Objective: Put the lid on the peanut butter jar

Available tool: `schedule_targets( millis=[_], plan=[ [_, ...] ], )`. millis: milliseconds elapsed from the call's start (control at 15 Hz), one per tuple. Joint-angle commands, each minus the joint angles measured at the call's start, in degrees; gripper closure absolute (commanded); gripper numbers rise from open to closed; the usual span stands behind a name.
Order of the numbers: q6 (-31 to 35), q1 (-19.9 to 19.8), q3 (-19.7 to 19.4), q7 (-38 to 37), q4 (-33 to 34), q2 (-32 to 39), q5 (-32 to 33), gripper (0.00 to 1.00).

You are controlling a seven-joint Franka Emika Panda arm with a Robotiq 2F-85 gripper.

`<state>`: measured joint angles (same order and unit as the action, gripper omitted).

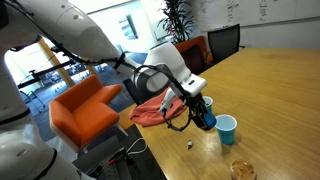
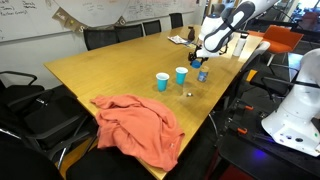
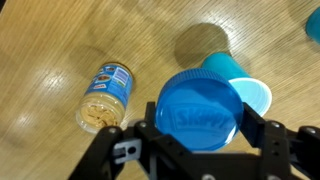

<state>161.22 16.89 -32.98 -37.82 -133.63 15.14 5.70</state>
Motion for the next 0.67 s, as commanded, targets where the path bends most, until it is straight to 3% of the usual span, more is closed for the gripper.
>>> schedule_targets(
  millis=[0,200,600],
  plan=[
    [0.2,-6.3,3.0,-4.7,3.3,2.5,1.1,0.45],
    [0.0,-10.6,3.9,-6.0,6.5,5.0,0.5,0.45],
    [-8.6,-19.8,8.7,-2.9,14.4,10.0,-5.1,0.45]
  ],
)
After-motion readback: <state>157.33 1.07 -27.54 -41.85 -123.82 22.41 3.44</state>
